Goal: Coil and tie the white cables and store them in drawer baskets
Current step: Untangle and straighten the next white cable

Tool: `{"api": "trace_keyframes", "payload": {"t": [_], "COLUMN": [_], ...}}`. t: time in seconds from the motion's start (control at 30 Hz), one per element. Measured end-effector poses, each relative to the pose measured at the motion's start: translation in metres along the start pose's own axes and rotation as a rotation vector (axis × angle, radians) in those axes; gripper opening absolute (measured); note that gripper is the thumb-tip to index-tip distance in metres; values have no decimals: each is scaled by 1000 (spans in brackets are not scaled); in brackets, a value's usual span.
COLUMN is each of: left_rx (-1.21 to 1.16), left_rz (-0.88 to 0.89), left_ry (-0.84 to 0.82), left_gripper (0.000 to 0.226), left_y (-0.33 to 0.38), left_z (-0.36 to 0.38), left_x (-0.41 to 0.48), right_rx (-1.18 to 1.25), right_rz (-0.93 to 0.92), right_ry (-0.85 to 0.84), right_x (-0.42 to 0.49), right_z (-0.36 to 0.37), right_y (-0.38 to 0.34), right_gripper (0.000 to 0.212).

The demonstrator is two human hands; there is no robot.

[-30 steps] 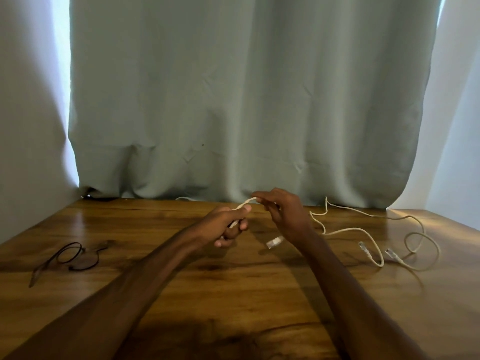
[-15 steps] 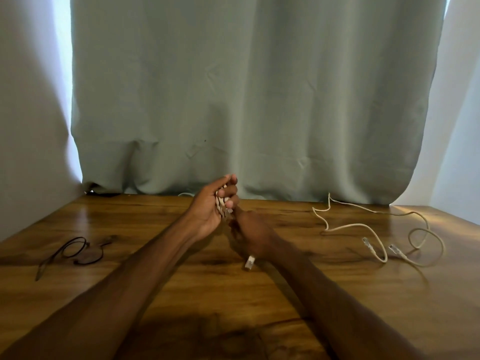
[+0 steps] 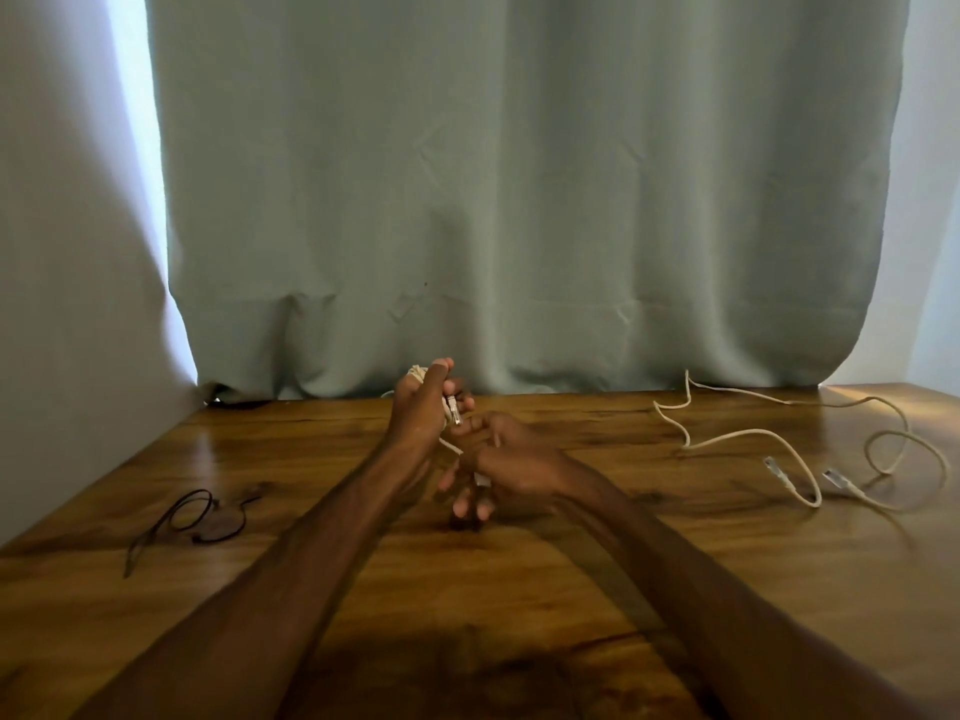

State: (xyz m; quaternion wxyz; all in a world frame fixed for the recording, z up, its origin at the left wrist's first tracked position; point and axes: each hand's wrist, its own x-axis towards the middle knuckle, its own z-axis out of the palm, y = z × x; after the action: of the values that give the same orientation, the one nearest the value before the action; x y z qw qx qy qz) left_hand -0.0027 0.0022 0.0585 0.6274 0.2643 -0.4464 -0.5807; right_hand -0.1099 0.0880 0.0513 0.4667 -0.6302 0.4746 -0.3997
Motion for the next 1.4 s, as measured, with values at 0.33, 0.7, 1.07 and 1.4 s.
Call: {"api": "trace_keyframes", "payload": {"t": [0.33,0.7,1.07,1.4], "left_rx": [245,543,437,460], "left_rz": [123,107,-57,-257], "left_ry": [-57,-177,-345,-504], "left_gripper": [13,25,59,87], "left_y": [-3,0,1,1], "left_z": [-2,-11,0,7], "left_x": [-4,-7,-20,-29], "right_rx": [112,-40,-39,-250], "right_rz": [-4,-219,-359,-374], "right_ry": [-29,-39,274,449], "right_x": [-2,-3,-2,13], "right_z": [-12,-25,-35,-50], "right_y": [-13,-13,-11,15], "right_gripper": [32,24,33,51]}}
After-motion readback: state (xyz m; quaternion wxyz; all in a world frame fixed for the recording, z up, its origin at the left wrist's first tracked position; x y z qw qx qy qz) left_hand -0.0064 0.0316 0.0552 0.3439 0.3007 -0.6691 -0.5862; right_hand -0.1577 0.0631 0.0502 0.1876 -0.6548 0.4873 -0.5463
